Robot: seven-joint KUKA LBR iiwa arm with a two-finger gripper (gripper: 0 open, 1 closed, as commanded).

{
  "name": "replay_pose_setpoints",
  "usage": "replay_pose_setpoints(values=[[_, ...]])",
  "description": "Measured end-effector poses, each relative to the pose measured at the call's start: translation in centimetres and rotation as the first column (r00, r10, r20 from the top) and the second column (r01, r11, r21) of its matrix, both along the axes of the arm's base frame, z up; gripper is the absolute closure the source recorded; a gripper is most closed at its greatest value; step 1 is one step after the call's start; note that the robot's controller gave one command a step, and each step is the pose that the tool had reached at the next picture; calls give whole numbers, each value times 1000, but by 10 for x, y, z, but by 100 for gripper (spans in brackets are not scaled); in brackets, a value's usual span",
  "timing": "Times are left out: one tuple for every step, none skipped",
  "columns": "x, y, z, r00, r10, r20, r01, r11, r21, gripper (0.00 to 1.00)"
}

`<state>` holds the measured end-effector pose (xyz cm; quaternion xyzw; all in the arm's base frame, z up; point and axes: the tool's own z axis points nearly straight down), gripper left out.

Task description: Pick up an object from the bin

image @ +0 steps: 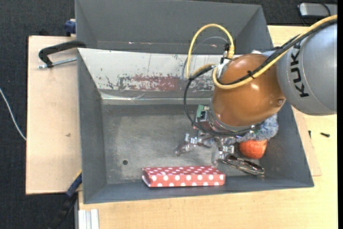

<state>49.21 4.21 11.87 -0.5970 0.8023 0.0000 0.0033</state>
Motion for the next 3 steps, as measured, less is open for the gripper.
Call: replay_pose_setpoints(values=[[4, 0, 26, 995, 102, -9, -102, 995, 0, 0], [11, -11, 57, 985, 171, 4, -171, 985, -2, 0], [12, -13, 49, 989, 149, -1, -149, 989, -2, 0]])
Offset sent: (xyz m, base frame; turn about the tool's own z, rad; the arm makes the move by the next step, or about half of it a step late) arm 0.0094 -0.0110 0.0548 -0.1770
